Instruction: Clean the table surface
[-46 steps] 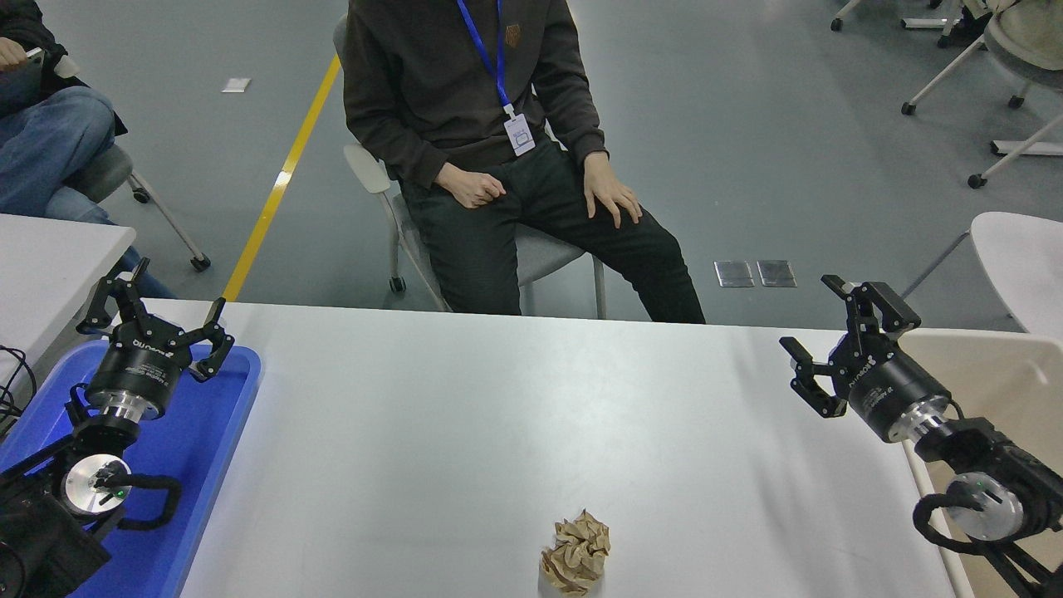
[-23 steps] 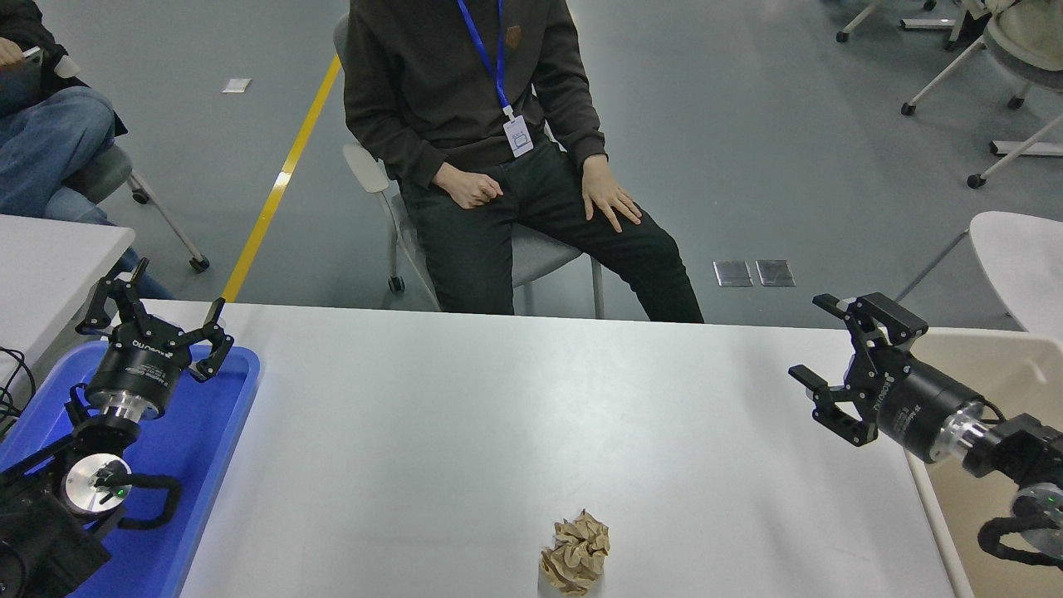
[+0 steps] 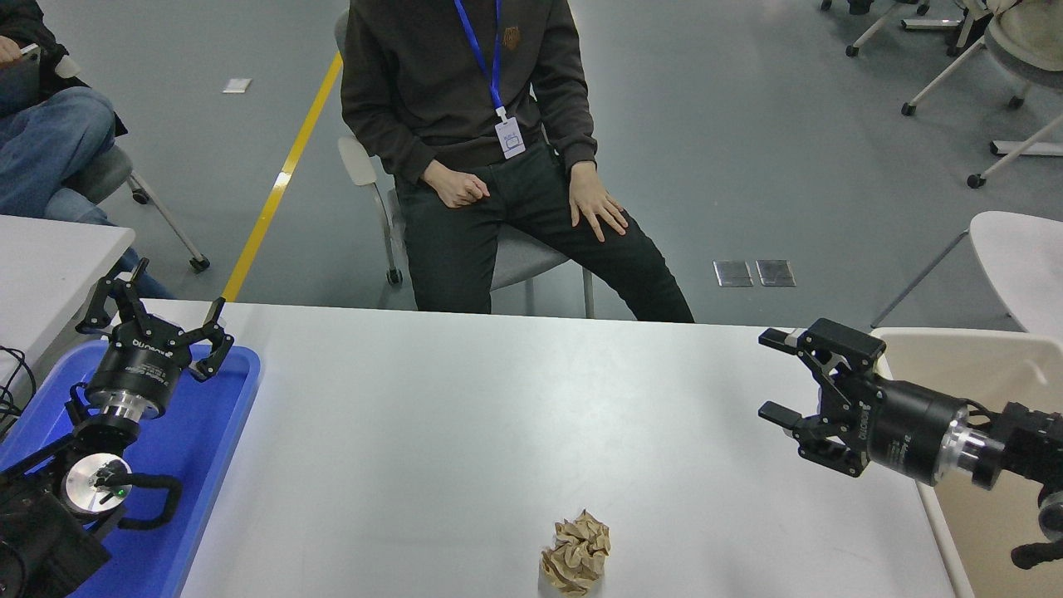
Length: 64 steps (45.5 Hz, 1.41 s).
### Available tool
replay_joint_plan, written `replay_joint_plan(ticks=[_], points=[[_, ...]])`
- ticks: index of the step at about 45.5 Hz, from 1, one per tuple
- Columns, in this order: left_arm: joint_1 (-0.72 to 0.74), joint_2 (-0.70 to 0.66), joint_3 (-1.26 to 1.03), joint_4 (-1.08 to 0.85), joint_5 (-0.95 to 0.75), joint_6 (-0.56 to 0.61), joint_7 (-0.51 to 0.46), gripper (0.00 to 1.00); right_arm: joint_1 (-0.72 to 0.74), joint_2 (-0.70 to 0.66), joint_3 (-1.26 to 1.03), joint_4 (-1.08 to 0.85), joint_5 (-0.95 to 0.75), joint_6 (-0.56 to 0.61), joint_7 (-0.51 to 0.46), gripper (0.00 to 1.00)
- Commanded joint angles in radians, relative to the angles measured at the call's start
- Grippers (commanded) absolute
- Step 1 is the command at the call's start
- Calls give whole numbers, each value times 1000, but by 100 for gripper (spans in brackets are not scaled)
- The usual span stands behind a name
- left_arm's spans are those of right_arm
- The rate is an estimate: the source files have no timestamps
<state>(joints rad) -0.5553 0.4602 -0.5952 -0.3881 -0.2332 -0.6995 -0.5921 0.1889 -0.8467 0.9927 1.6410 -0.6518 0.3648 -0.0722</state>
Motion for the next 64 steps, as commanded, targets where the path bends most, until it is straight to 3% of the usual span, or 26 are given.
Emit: replay_joint_plan(ticks=[1, 14, 24, 30, 34, 44, 50, 64], points=[[0, 0, 0, 0, 0, 0, 0, 100, 0, -34, 0, 43, -143, 117, -20, 98], [0, 0, 0, 0, 0, 0, 0, 100, 6, -91, 1, 88, -193, 298, -29, 98], [0, 0, 0, 0, 0, 0, 0, 100, 66, -48, -6, 104, -408, 353, -34, 98], [0, 0, 0, 0, 0, 0, 0, 100, 193, 6, -98, 104, -537, 350, -84, 97], [0, 0, 0, 0, 0, 0, 0, 100, 323, 8, -215, 104, -557, 330, -181, 97], [0, 0, 0, 0, 0, 0, 0, 100, 429, 69, -324, 99, -563, 296, -233, 98], [0, 0, 0, 0, 0, 0, 0, 100, 536, 126, -486, 97, -608, 298, -317, 98], [0, 0, 0, 0, 0, 0, 0, 100, 768, 319, -745, -1, -672, 302, -317, 98]])
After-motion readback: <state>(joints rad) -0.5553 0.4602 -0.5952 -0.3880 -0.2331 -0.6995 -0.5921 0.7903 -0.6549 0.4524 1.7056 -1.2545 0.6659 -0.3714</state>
